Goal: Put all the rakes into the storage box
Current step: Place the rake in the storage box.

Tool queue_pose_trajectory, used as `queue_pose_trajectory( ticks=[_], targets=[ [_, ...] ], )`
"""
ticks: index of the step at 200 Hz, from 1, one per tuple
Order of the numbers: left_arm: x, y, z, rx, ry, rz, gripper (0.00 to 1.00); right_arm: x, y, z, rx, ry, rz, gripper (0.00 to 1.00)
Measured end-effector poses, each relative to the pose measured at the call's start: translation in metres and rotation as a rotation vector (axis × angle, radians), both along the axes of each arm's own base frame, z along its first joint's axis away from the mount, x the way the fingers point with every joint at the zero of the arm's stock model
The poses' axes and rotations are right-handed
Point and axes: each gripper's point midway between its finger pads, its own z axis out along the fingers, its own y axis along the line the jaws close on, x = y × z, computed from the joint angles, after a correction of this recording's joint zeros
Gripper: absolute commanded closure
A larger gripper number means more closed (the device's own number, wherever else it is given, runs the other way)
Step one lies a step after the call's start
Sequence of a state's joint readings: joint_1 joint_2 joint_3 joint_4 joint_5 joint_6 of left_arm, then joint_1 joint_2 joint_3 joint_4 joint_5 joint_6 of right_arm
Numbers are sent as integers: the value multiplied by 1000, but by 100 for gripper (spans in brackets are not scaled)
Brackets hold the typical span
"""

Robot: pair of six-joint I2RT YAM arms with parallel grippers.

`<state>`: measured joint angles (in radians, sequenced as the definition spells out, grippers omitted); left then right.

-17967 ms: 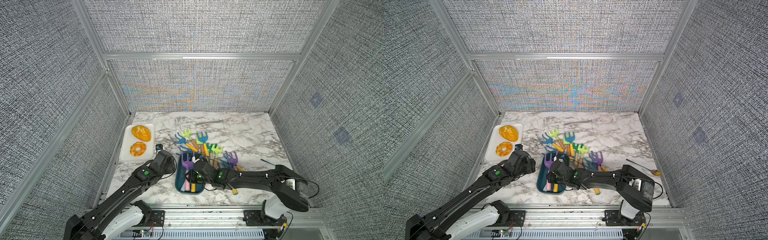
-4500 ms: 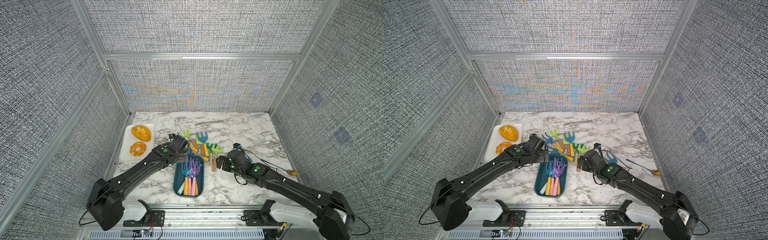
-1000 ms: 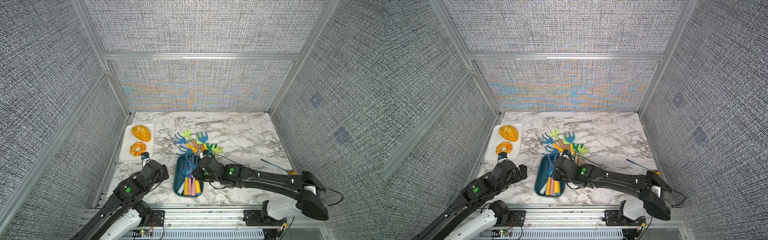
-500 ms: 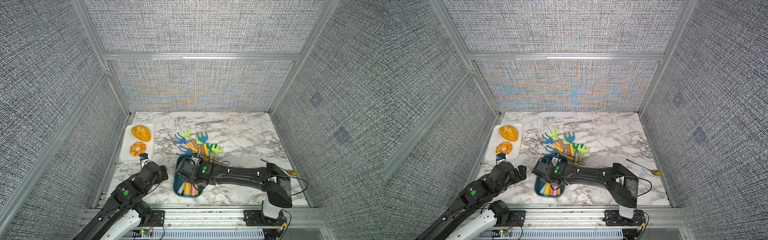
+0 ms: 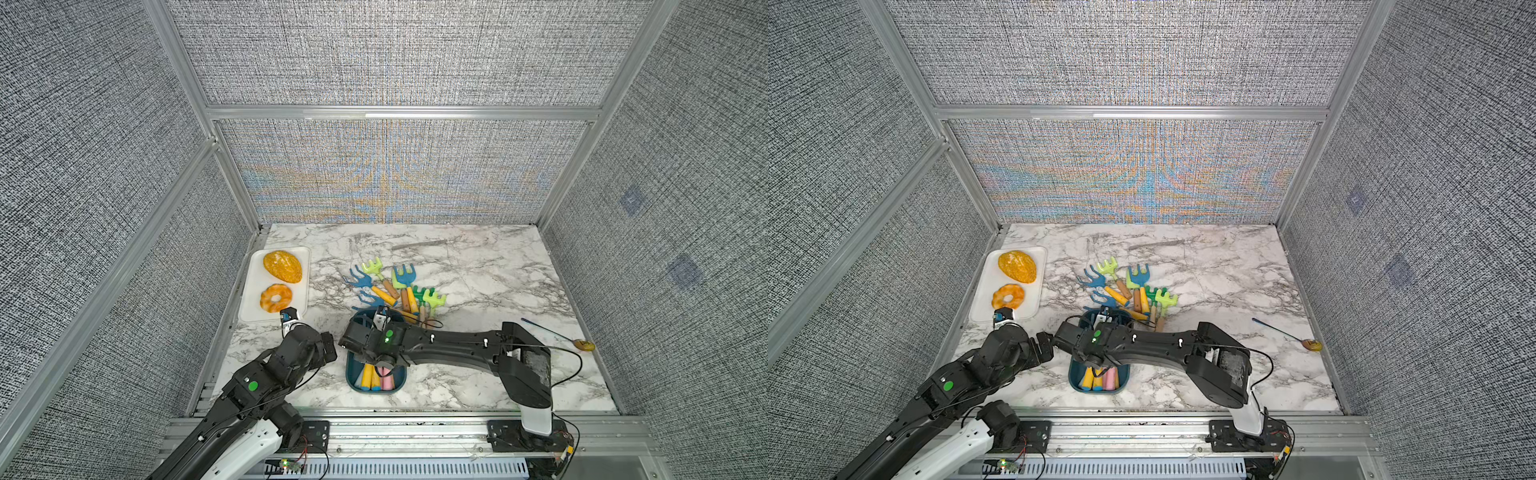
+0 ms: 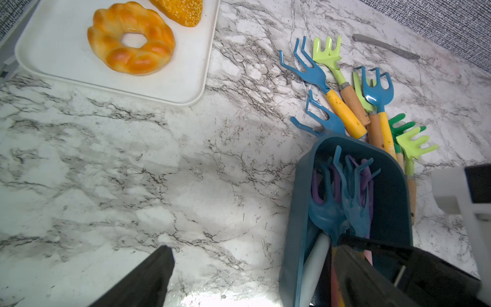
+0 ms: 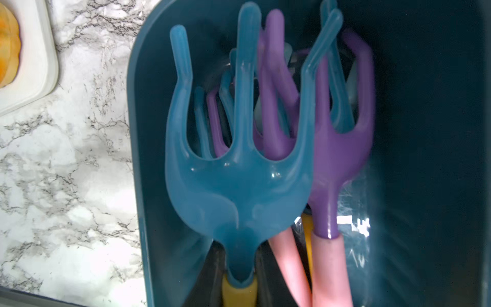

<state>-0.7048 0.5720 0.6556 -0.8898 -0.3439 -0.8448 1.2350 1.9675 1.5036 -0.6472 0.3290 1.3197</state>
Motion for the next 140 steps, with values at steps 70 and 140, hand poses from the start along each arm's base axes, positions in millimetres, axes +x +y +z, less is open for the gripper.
queue_pose_trajectory(
  ticks=[70, 140],
  targets=[
    [0, -1, -9, 5, 11, -3, 1, 14, -1, 1, -9, -21, 1, 97],
    [-3, -4, -22, -25, 32, 3, 1, 26, -1, -5, -5, -34, 26, 86]
  ],
)
